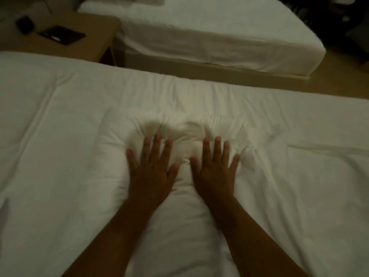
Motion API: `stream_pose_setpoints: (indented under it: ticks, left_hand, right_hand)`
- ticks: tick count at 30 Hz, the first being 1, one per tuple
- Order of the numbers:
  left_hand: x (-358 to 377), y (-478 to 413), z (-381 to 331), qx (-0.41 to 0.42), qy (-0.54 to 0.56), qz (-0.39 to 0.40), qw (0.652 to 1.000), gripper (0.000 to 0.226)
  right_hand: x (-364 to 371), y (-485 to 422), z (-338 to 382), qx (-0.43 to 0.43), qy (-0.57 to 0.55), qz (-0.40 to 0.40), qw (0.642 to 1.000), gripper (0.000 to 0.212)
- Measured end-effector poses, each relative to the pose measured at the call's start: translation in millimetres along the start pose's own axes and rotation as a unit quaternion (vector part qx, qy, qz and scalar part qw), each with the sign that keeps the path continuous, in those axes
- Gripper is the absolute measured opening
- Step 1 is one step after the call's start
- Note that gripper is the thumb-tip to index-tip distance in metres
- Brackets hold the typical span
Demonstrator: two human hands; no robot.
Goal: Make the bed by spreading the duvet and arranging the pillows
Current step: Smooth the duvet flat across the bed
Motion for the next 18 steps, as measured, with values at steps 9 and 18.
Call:
stream_pose_setpoints:
  ticks: [9,18]
  left_hand:
    - [-41.7,175.7,-31.4,0.017,0.063,0.091,0.994,0.065]
    - [-85.1,371.1,-52.6,0.062,0.116,0.232,0.964,0.067]
  right_hand:
    - [-45.9,151.3,-34.2,-0.03,0.057,0.152,0.986,0.075]
    - [-109.5,351.2,-79.1,0.002,0.098,0.256,0.962,0.069]
Point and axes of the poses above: each hand's wrist, its own y-axis away from the middle knuckle, its own x-axis out of the palm, z = x × y, the point moved 10 cm from there along -y, towards the middle knuckle, and after that the axes turned 12 degrees about x, right-handed, at the moved point
